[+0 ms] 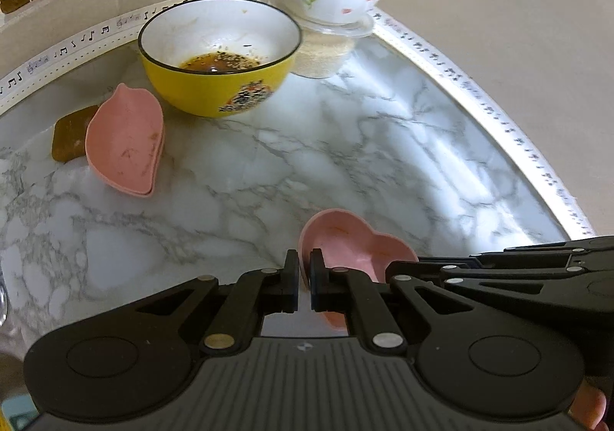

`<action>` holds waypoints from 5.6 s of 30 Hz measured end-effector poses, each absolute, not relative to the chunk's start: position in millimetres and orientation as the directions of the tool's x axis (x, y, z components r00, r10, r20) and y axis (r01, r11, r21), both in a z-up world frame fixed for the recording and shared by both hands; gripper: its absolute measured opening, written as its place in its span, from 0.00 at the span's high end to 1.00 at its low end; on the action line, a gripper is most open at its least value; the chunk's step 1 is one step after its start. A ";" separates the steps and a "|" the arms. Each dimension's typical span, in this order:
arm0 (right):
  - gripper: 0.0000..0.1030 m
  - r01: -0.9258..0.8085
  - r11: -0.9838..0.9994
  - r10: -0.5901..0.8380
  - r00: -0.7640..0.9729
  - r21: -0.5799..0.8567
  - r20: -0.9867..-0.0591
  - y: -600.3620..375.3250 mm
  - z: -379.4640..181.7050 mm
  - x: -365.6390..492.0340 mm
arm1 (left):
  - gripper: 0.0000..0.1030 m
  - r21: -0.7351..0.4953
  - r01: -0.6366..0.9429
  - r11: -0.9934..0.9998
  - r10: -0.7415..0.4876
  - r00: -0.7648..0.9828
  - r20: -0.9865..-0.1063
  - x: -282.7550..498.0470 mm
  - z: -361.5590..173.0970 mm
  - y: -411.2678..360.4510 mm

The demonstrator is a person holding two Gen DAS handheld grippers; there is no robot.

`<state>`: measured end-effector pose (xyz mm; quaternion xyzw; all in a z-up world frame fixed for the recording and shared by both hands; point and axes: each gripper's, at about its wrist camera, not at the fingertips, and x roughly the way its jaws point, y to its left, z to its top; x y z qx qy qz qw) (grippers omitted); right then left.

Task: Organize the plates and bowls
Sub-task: 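Lift the heart dish with both grippers and carry it to the nested bowls, then lower the heart dish into the pink bowl and open both grippers, then move both grippers to the rim of the nested bowl stack and close them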

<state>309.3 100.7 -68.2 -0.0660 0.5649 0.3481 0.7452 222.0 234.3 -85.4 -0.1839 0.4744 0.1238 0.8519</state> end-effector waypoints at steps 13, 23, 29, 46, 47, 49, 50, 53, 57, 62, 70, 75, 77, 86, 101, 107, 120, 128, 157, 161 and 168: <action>0.90 -0.590 0.750 0.482 0.180 0.298 -0.857 42.3 -8.9 273.5 | 0.96 -0.175 -0.316 0.932 0.040 0.572 -0.819 187.5 -25.6 179.5; 0.90 -0.569 0.772 0.483 0.236 0.283 -0.843 0.6 24.5 236.7 | 0.96 -0.163 -0.242 0.956 0.015 0.597 -0.802 156.6 8.0 135.4; 0.90 -0.547 0.787 0.476 0.247 0.284 -0.844 -22.4 32.8 216.4 | 0.96 -0.164 -0.198 0.966 -0.015 0.594 -0.804 140.1 16.6 116.6; 0.90 -0.506 0.803 0.469 0.208 0.315 -0.859 -61.4 24.4 155.9 | 0.96 -0.179 -0.136 0.974 -0.078 0.542 -0.837 84.0 5.2 84.9; 0.90 -0.507 0.803 0.466 0.202 0.315 -0.861 -62.1 22.3 152.8 | 0.96 -0.178 -0.134 0.975 -0.080 0.536 -0.840 81.4 3.3 83.6; 0.90 -0.503 0.806 0.457 0.193 0.313 -0.868 -63.5 17.9 146.5 | 0.96 -0.177 -0.128 0.976 -0.084 0.527 -0.846 76.6 -1.2 80.7; 0.90 -0.500 0.807 0.455 0.188 0.314 -0.870 -64.5 15.9 144.3 | 0.96 -0.177 -0.125 0.976 -0.088 0.520 -0.850 74.2 -3.8 79.2; 0.90 -0.497 0.812 0.441 0.175 0.308 -0.880 -66.1 9.5 137.3 | 0.95 -0.175 -0.116 0.978 -0.095 0.499 -0.862 69.8 -11.8 75.3; 0.90 -0.492 0.817 0.421 0.152 0.301 -0.894 -66.4 1.7 131.6 | 0.95 -0.168 -0.105 0.980 -0.099 0.476 -0.874 65.9 -19.6 72.4; 0.90 -0.496 0.816 0.410 0.138 0.295 -0.902 -66.3 -3.0 128.1 | 0.95 -0.164 -0.092 0.982 -0.104 0.460 -0.882 63.7 -24.6 71.7; 0.89 -0.499 0.817 0.394 0.120 0.288 -0.911 -63.8 -9.3 129.1 | 0.95 -0.163 -0.089 0.983 -0.108 0.436 -0.893 69.5 -31.1 71.5; 0.90 -0.484 0.822 0.394 0.106 0.299 -0.913 -63.7 -10.2 133.3 | 0.95 -0.167 -0.094 0.981 -0.112 0.424 -0.899 72.8 -37.1 74.7; 0.89 -0.487 0.823 0.390 0.110 0.292 -0.914 -62.8 -9.5 133.8 | 0.95 -0.162 -0.092 0.982 -0.109 0.421 -0.901 74.2 -38.3 74.1; 0.89 -0.496 0.817 0.395 0.113 0.292 -0.912 -62.9 -4.0 132.1 | 0.94 -0.139 -0.079 0.987 -0.095 0.411 -0.906 80.9 -41.8 72.4; 0.89 -0.538 0.789 0.437 0.152 0.297 -0.887 -66.6 9.7 120.4 | 0.94 -0.150 -0.050 0.987 -0.109 0.471 -0.876 61.5 -25.8 74.2; 0.88 -0.572 0.769 0.470 0.205 0.285 -0.859 -70.6 22.0 110.1 | 0.91 -0.155 -0.052 0.987 -0.106 0.519 -0.848 49.7 -10.9 78.9; 0.81 -0.564 0.755 0.543 0.253 0.334 -0.801 -88.5 35.0 96.8 | 0.39 -0.138 -0.065 0.988 -0.069 0.622 -0.780 18.4 14.0 86.1; 0.05 -0.547 0.759 0.578 0.314 0.354 -0.753 -101.8 42.5 88.9 | 0.32 -0.175 -0.103 0.979 -0.071 0.631 -0.773 4.6 11.4 99.5; 0.18 -0.342 0.836 0.495 0.130 0.429 -0.859 -87.6 -43.0 112.9 | 0.27 -0.324 -0.297 0.898 -0.143 0.501 -0.854 45.2 -65.7 116.0; 0.22 -0.335 0.831 0.506 0.120 0.445 -0.854 -85.2 -49.1 115.0 | 0.30 -0.327 -0.300 0.896 -0.148 0.494 -0.857 48.4 -70.6 118.8; 0.33 -0.330 0.829 0.506 0.100 0.451 -0.857 -82.8 -57.1 113.6 | 0.45 -0.340 -0.277 0.899 -0.175 0.484 -0.857 56.2 -74.2 116.2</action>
